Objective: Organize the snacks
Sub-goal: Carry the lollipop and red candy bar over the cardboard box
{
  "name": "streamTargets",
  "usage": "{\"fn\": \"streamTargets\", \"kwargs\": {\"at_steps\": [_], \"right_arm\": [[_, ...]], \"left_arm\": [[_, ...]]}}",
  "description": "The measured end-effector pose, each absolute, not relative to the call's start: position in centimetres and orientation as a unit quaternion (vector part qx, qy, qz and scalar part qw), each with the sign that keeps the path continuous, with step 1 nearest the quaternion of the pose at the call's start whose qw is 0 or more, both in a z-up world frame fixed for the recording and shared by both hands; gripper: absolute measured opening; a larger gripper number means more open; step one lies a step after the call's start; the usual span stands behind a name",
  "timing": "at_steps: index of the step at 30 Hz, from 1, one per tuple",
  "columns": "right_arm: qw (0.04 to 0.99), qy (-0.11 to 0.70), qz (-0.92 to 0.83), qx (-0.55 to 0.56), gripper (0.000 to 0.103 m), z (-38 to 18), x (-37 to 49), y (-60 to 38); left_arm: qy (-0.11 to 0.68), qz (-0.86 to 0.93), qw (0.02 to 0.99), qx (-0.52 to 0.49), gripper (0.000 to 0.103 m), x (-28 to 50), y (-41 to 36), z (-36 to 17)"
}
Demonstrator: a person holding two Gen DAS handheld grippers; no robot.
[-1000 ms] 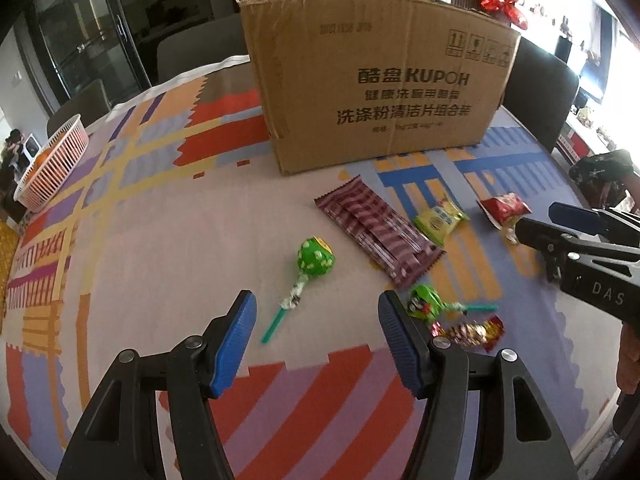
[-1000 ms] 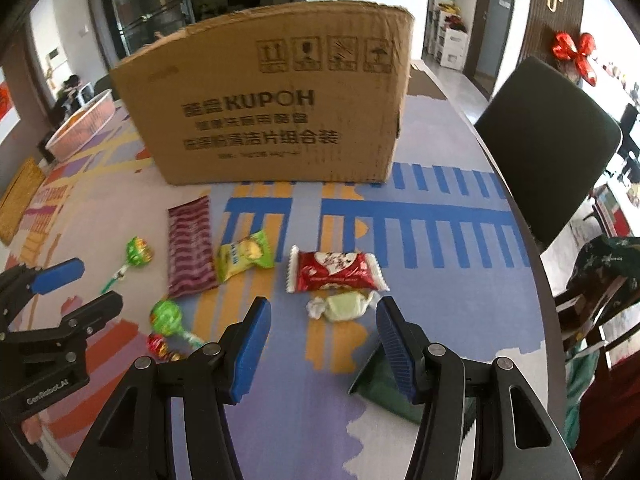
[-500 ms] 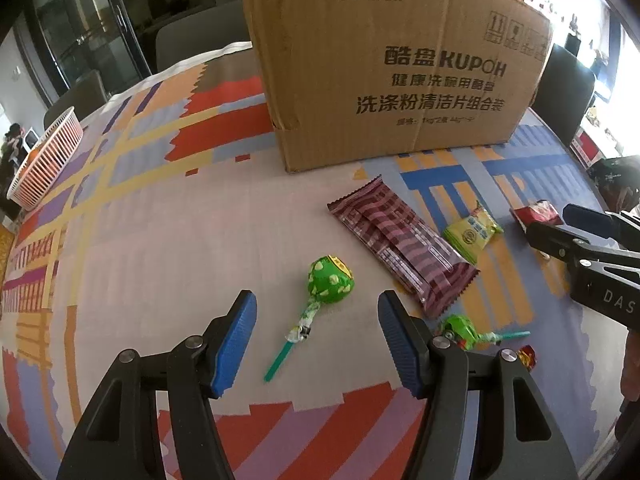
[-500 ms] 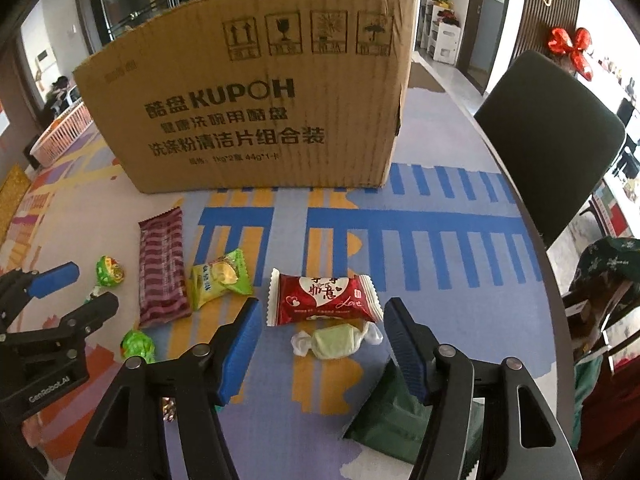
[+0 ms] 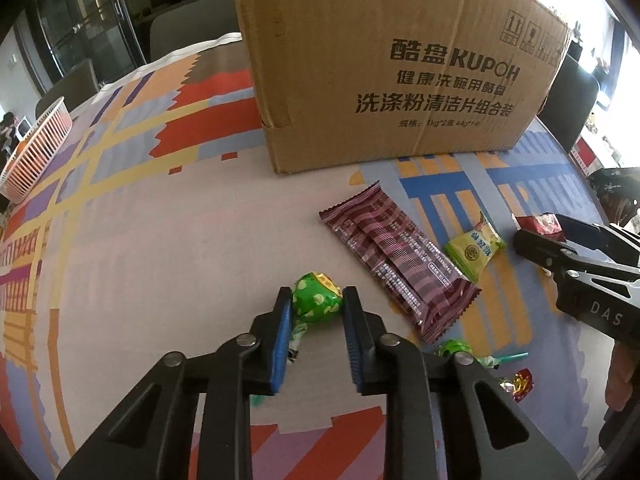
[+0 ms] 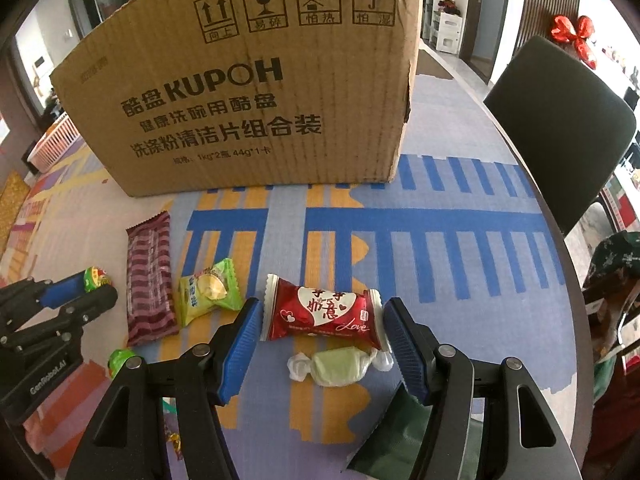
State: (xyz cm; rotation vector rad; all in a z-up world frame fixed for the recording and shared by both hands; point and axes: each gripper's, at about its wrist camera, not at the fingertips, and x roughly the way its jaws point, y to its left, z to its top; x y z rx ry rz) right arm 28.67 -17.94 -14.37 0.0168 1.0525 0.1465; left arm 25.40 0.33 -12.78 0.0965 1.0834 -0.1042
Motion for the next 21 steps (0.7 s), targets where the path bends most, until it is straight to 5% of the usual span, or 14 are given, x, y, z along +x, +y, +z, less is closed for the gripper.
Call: {"fn": "streamTargets", "kwargs": {"at_steps": [7,21], "right_arm": [[0.866,0.495,0.071,-0.006,0.051,-14.5,28.3,-18.1],[0.889,0.451,0.081,-0.004,0.050,-10.5,24.8,-18.1]], "left_arm": [[0.515,-0.047,0.855,0.042,0.025,25.0,0.1,-12.6],[0.474,-0.062,0.878,0.034,0.025,23.0,-0.5,-8.2]]}}
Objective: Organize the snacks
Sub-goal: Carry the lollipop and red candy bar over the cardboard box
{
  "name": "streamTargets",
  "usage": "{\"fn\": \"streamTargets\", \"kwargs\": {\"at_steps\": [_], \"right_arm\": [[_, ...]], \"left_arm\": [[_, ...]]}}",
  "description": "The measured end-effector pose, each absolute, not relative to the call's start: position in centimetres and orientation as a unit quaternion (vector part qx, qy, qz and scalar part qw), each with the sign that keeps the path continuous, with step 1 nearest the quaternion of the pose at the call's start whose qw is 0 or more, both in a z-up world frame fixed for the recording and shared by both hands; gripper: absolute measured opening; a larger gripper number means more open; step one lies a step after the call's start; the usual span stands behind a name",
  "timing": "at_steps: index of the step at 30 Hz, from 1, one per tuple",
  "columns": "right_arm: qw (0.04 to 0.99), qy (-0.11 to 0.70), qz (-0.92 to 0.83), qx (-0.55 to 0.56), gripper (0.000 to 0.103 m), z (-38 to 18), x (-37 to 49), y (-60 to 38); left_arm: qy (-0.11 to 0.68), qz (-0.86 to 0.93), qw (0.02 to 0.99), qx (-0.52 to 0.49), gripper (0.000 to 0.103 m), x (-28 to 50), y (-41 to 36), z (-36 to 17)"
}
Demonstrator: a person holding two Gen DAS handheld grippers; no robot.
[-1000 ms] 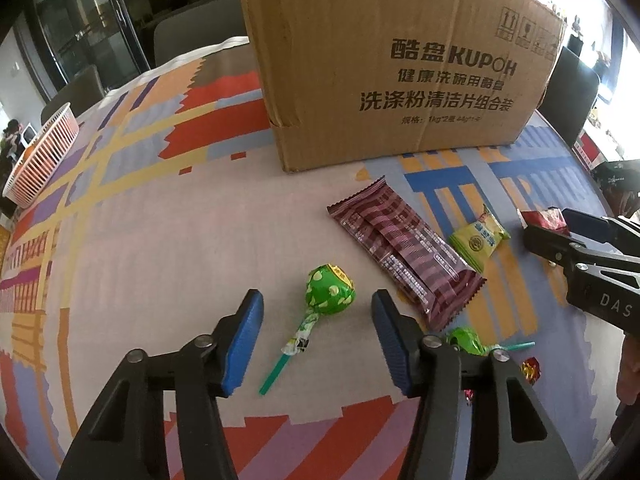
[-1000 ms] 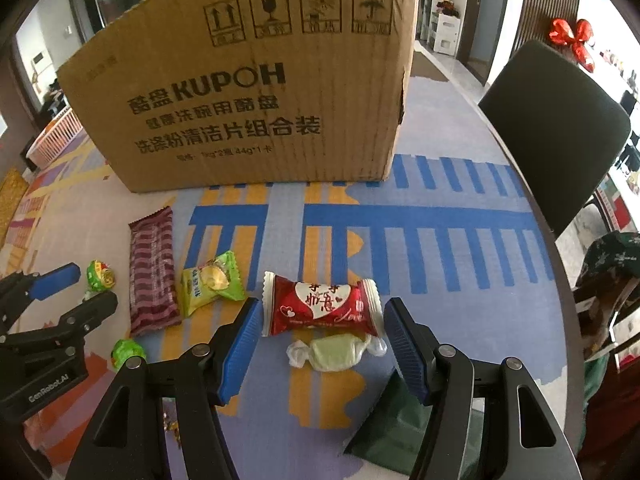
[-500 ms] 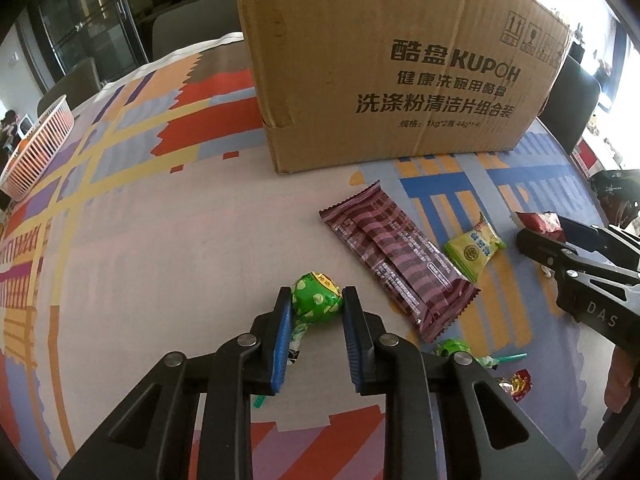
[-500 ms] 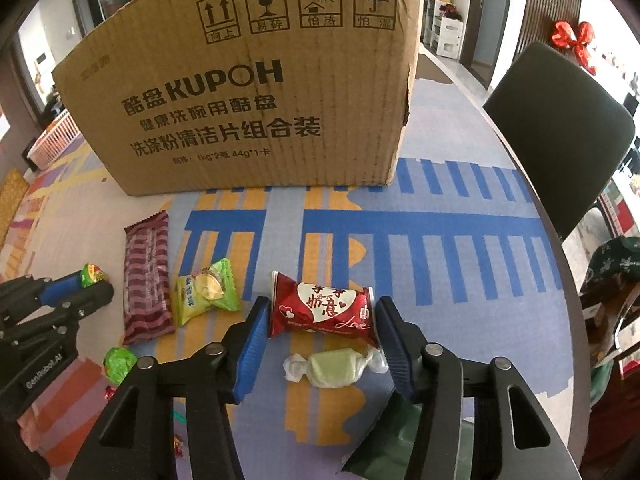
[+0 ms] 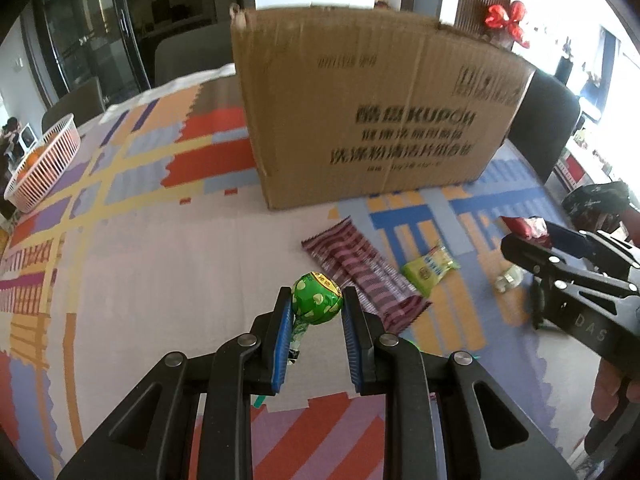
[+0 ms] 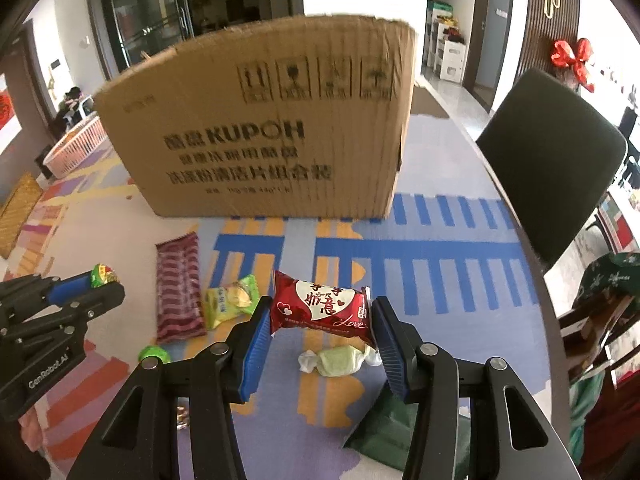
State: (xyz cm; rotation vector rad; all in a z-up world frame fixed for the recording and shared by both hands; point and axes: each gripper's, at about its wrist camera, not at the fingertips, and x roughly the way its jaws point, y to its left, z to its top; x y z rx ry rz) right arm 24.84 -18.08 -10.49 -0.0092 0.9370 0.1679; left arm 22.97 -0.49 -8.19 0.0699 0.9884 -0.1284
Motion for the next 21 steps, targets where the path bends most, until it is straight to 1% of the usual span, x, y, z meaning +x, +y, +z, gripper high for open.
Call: {"fn": "streamTargets", "kwargs": {"at_steps": [10,21], "right_arm": [[0.912,0.400,0.097,0.006,0.051,-5.3,23.5,-18.2],[0.935,0.339,0.109,0.004,0.051,0.5,23.4,-18.2]], "left_arm": [[0.414,-0.081,0.906,0.034,0.025,21.8,-1.2,-2.4],[0.346,-0.092,0.933,0.042,0.025,22.9,-1.9,3.8]]}}
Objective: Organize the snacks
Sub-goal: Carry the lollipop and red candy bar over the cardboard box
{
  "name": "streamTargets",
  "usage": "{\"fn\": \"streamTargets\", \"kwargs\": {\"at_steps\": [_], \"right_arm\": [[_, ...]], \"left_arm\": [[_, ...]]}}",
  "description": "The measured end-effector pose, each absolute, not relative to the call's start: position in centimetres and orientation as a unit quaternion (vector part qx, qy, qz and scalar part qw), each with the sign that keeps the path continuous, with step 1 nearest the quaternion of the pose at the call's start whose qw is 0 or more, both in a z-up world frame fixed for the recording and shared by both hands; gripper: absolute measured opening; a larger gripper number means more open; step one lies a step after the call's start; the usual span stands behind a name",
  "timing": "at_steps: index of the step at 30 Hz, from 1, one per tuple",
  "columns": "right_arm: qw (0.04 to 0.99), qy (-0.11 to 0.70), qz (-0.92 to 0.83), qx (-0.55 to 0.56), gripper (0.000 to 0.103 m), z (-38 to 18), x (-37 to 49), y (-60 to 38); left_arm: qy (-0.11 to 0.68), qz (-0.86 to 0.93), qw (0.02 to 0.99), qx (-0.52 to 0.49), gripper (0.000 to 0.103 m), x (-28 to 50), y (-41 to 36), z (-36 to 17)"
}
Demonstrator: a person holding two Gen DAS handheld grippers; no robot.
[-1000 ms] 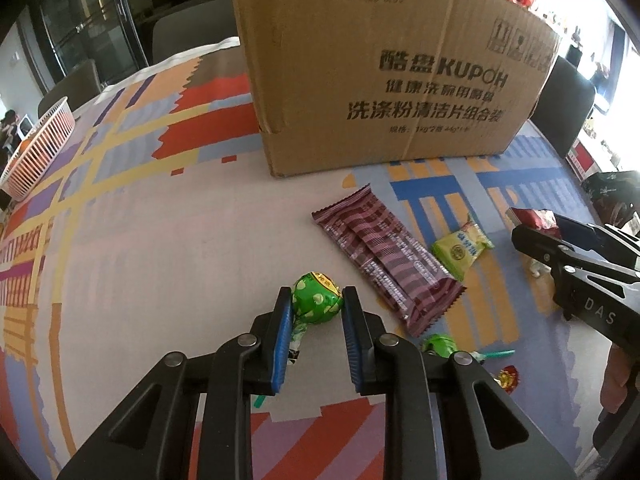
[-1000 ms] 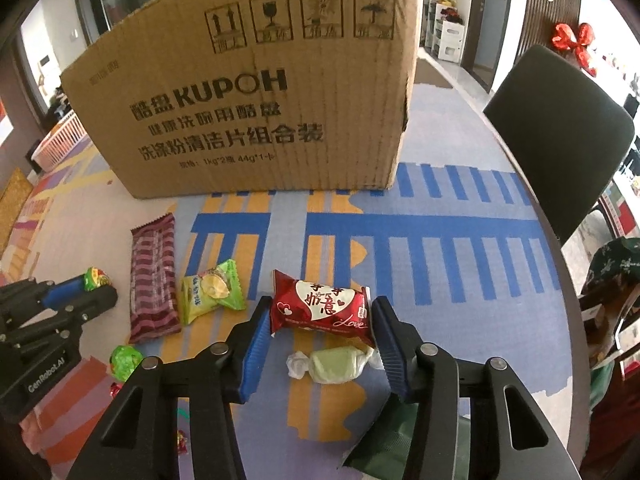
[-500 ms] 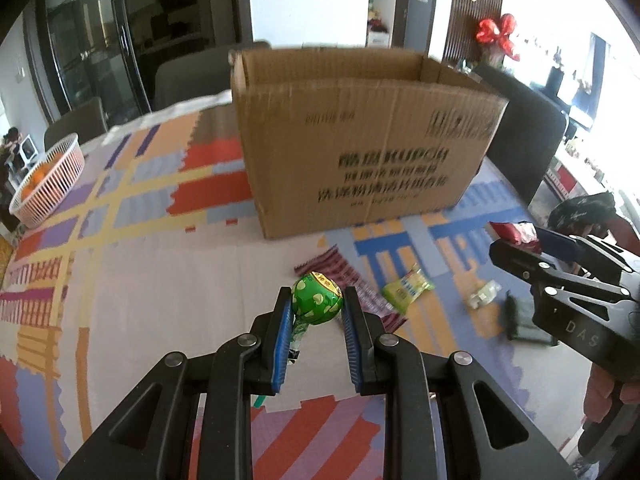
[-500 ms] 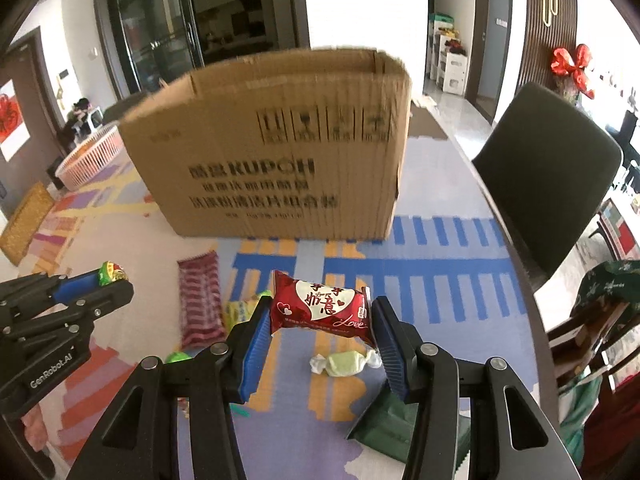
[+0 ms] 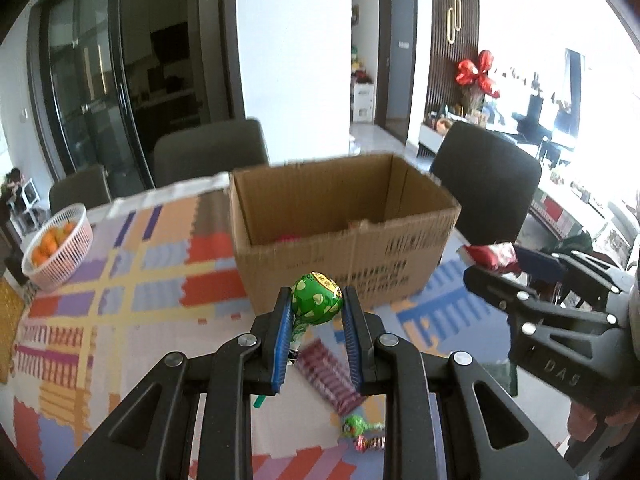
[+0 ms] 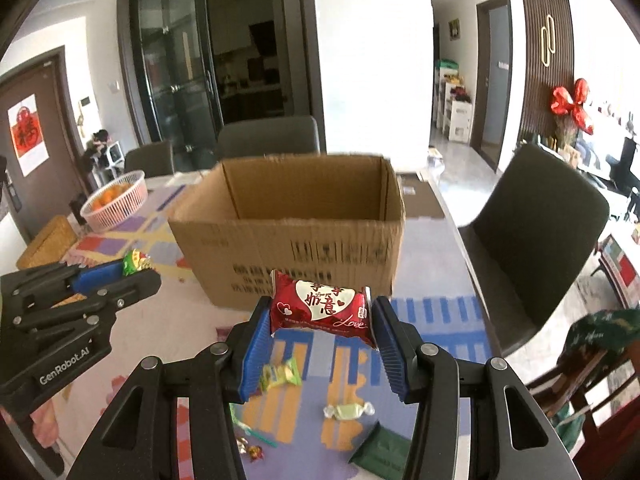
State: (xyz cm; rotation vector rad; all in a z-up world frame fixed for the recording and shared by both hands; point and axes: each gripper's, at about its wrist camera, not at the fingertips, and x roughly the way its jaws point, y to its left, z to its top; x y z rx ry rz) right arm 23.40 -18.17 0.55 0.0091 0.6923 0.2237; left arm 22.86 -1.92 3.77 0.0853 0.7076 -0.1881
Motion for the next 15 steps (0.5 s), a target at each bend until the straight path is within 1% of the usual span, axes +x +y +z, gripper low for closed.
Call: {"fn": "streamTargets", "kwargs": {"at_steps": [8,15], "right_arm": [[0.945,0.306,0.118,0.001,0.051,3.8,24.9,-17.7],[0.945,0.301,0.124,0.001,0.051,5.8,27.5,-17.4]], "left_arm": [[0.324,-0.096,0.941,0.021,0.025,25.1,-1.7,6.8],[0.326,-0.098,0.940,-0.001,0.025,28.4,-1.2,8.3]]}}
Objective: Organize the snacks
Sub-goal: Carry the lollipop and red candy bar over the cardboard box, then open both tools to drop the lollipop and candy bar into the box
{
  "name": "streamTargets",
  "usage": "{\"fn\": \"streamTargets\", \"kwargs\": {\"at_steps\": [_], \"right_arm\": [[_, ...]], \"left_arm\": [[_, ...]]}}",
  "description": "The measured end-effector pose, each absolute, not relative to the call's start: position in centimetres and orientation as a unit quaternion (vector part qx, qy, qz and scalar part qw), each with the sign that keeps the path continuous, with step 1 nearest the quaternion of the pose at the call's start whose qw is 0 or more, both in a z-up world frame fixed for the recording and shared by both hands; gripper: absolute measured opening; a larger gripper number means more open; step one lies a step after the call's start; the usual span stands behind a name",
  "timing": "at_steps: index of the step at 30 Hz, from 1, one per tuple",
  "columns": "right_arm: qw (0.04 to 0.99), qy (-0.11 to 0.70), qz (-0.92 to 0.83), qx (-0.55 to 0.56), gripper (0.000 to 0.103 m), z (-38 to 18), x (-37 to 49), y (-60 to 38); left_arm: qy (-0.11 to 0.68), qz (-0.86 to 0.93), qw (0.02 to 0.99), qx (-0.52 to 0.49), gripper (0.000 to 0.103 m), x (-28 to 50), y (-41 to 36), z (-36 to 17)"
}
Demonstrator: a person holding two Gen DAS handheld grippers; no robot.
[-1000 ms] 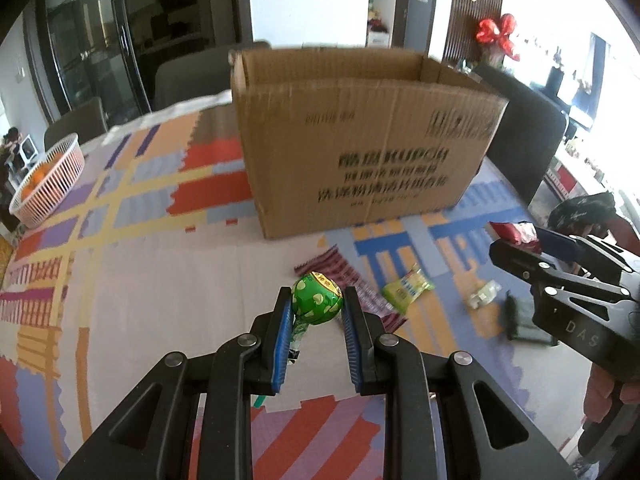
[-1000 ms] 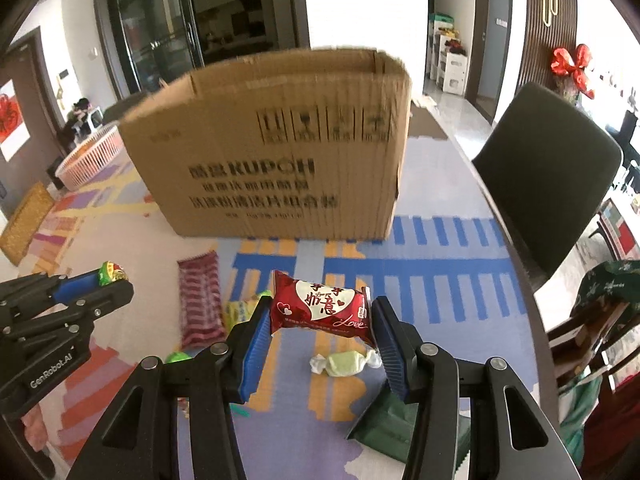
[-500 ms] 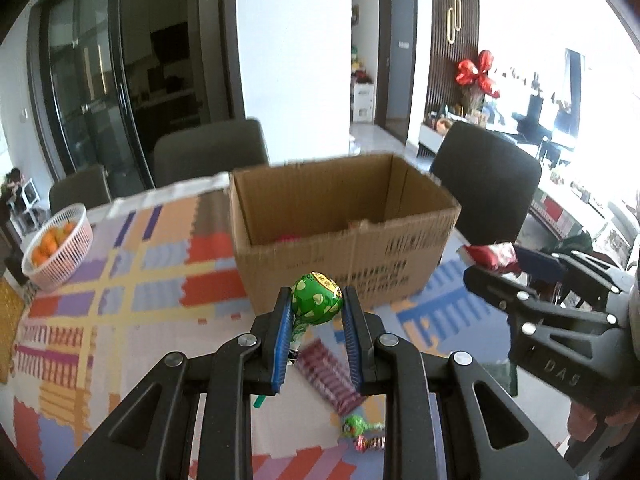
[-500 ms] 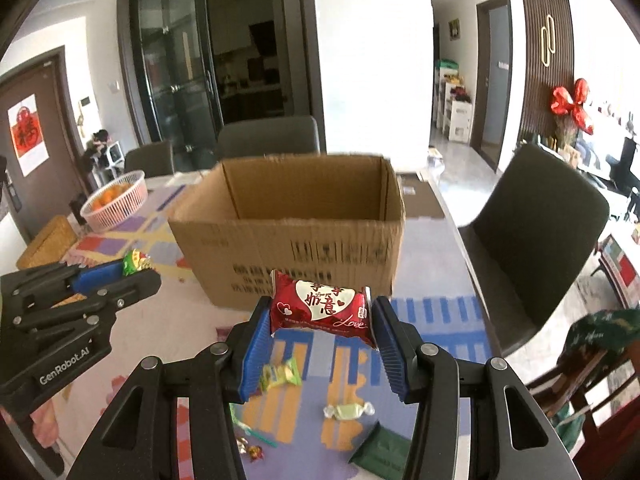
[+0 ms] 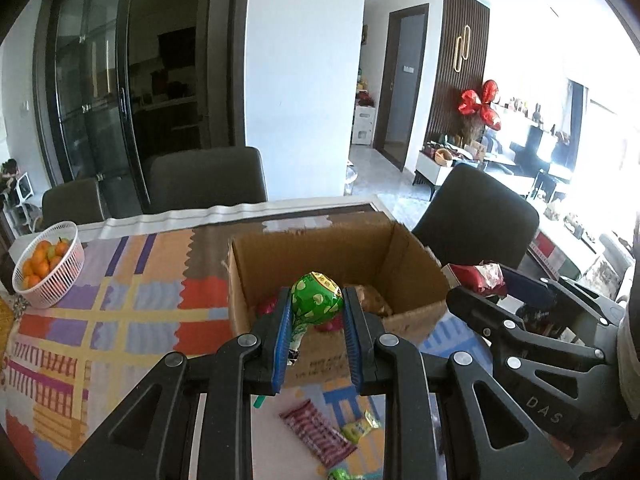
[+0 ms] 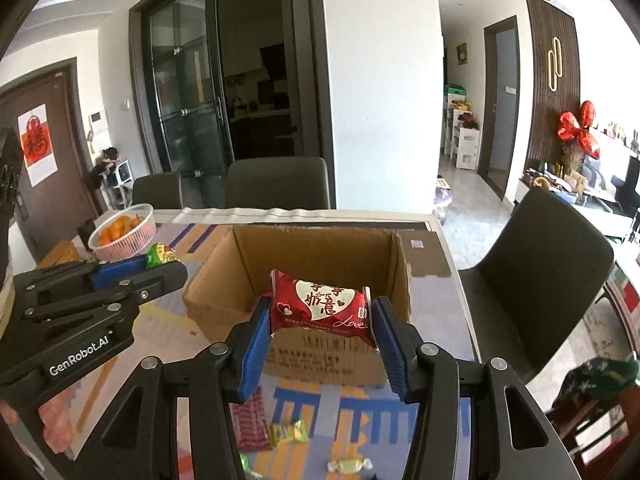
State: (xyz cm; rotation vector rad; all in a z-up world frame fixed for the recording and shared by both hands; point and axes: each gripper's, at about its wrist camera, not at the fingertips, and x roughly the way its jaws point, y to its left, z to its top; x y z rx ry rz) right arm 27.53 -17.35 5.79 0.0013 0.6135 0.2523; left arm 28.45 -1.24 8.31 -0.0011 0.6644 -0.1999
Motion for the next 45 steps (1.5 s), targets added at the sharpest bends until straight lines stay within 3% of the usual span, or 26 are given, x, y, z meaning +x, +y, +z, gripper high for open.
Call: {"fn": "streamTargets", "kwargs": {"at_steps": [20,21,24,25,45], "right_arm": [[0.930,0.346,0.116,-0.035,0.051,4.9,35.8,-16.5],[0.930,0.349,0.114,-0.036,0.054,4.7,36.2,-16.5],[0.927,0.359,0.105,-0.038,0.064,4.2,36.8,-16.8],[0.926,0.361,0.101,-0.036,0.068,4.1,36.8,-16.9],[0.945,0.314,0.088,-0.042,0.069,5.3,28.1,-19.0]], "left_arm": [[0.379,-0.099,0.920,0.029,0.025,37.6,-1.8,6.1],[0.381,-0.095,0.919,0.032,0.026,37.7,-1.9,5.9],[0.376,-0.069,0.923,0.043,0.056,37.5,-1.9,5.8],[0.372,-0.067,0.925,0.044,0.058,37.4,-1.6,5.8],[0.337,-0.111,0.930,0.092,0.061,27.1,-3.7,6.5]]}}
